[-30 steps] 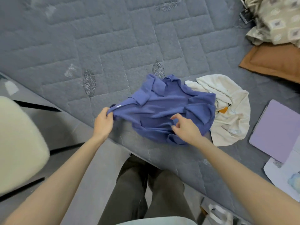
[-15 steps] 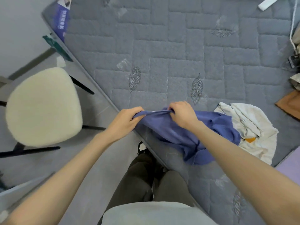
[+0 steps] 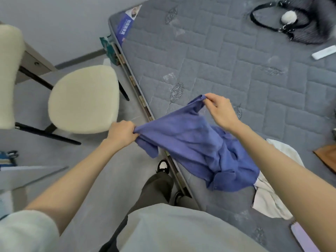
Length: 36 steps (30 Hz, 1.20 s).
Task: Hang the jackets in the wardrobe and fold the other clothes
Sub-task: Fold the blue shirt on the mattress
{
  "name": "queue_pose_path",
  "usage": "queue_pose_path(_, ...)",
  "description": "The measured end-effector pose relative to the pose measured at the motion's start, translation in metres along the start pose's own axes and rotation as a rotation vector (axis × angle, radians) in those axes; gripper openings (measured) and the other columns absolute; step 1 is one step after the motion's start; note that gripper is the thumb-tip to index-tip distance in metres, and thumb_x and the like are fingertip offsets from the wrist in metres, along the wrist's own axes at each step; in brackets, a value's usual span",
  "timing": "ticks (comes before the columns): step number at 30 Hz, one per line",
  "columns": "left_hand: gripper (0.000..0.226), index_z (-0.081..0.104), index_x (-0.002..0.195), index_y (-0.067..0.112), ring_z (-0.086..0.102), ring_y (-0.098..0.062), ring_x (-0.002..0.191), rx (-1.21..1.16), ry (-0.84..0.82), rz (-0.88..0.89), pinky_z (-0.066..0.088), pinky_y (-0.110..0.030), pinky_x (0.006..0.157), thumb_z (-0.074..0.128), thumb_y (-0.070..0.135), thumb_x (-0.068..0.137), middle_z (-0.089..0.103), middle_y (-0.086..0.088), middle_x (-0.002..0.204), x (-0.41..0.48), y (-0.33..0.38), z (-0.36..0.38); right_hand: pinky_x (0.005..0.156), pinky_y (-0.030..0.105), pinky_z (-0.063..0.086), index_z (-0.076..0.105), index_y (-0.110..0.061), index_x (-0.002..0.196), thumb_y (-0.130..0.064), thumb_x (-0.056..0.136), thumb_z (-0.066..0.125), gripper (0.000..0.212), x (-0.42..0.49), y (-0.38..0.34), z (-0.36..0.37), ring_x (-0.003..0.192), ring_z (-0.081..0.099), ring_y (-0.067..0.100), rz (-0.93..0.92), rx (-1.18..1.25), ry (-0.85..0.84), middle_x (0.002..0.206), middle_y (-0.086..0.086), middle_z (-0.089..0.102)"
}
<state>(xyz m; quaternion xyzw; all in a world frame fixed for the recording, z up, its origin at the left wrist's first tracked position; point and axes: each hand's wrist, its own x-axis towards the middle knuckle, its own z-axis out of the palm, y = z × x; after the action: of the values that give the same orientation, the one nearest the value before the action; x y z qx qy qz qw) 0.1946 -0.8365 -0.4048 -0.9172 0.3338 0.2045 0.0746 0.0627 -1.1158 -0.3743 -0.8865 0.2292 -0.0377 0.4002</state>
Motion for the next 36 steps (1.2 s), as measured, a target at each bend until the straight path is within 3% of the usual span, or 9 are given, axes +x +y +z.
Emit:
queue_pose_path(3,0.016,0.058,0.081,0.019,0.061,-0.031,0.093,0.013,0.083,-0.086,0.029,-0.031,0.071,0.050,0.030,0.090,0.067,-0.007,0.092,-0.031,-0.004,-0.002,0.069,0.016,0.029,0.065,-0.009,0.106,-0.013,0.101,0.042,0.024,-0.012,-0.024,-0.003,0.078,0.046,0.010,-0.120,0.000,0.061,0.091,-0.011,0.057)
queue_pose_path(8,0.037,0.064,0.103,0.011,0.050,-0.034,0.102,0.004,0.223,-0.261,0.035,-0.039,0.083,0.055,0.043,0.088,0.058,-0.014,0.103,-0.086,-0.008,-0.017,0.074,0.022,0.034,0.059,-0.008,0.101,-0.014,0.102,0.039,0.020,-0.037,-0.062,-0.015,0.087,0.055,0.020,-0.287,0.054,0.122,0.093,-0.006,0.059)
queue_pose_path(14,0.026,0.062,0.101,0.002,0.041,-0.039,0.107,-0.118,0.395,-0.391,0.037,-0.044,0.082,0.056,0.024,0.089,0.049,-0.024,0.108,-0.144,-0.042,-0.054,0.067,0.030,0.035,0.059,-0.028,0.108,-0.033,0.101,0.039,0.022,-0.056,-0.121,-0.022,0.092,0.059,0.024,-0.327,-0.060,0.184,0.097,-0.004,0.069)
queue_pose_path(18,0.011,0.052,0.089,0.005,0.046,-0.033,0.093,-0.647,0.585,-0.467,0.035,-0.036,0.075,0.052,0.016,0.090,0.050,-0.019,0.097,-0.163,-0.081,-0.076,0.067,0.030,0.033,0.058,-0.034,0.102,-0.042,0.097,0.039,0.021,-0.055,-0.163,-0.024,0.086,0.056,0.020,-0.256,-0.013,0.255,0.074,-0.015,0.057)
queue_pose_path(22,0.022,0.036,0.077,0.021,0.040,-0.007,0.064,-1.096,0.632,-0.435,0.032,-0.021,0.056,0.046,0.016,0.095,0.042,0.004,0.072,-0.170,-0.117,-0.091,0.072,0.031,0.038,0.060,-0.032,0.102,-0.049,0.094,0.044,0.025,-0.046,-0.193,-0.014,0.095,0.058,0.023,-0.200,-0.080,0.185,0.085,-0.015,0.058)
queue_pose_path(26,0.011,0.044,0.091,0.017,0.050,0.004,0.071,-0.940,0.774,-0.293,0.036,-0.005,0.063,0.048,0.026,0.096,0.050,0.012,0.077,-0.180,-0.157,-0.101,0.074,0.030,0.040,0.061,-0.025,0.097,-0.064,0.078,0.062,0.044,-0.031,-0.217,-0.001,0.090,0.056,0.017,-0.195,-0.140,0.005,0.094,-0.010,0.063)
queue_pose_path(30,0.030,0.051,0.082,0.011,0.052,-0.025,0.082,-0.501,0.656,-0.158,0.040,-0.039,0.075,0.054,0.038,0.094,0.054,-0.002,0.083,-0.179,-0.211,-0.113,0.081,0.038,0.037,0.058,-0.016,0.098,-0.070,0.067,0.069,0.063,-0.017,-0.236,0.014,0.091,0.057,0.024,-0.240,-0.476,-0.100,0.093,-0.002,0.064)
queue_pose_path(33,0.046,0.054,0.080,0.007,0.051,-0.030,0.081,-0.278,0.574,-0.202,0.036,-0.039,0.068,0.055,0.052,0.088,0.056,-0.007,0.082,-0.174,-0.238,-0.117,0.074,0.035,0.031,0.061,-0.010,0.092,-0.051,0.071,0.077,0.049,-0.010,-0.244,0.026,0.089,0.058,0.033,-0.169,-0.603,-0.112,0.090,0.006,0.066)
queue_pose_path(36,0.053,0.049,0.078,0.013,0.049,-0.026,0.079,-0.370,0.547,-0.270,0.034,-0.038,0.072,0.049,0.066,0.083,0.054,0.000,0.079,-0.165,-0.249,-0.120,0.074,0.033,0.032,0.066,-0.007,0.092,-0.017,0.074,0.069,0.021,-0.004,-0.252,0.037,0.087,0.058,0.037,-0.077,-0.695,-0.077,0.090,0.015,0.067)
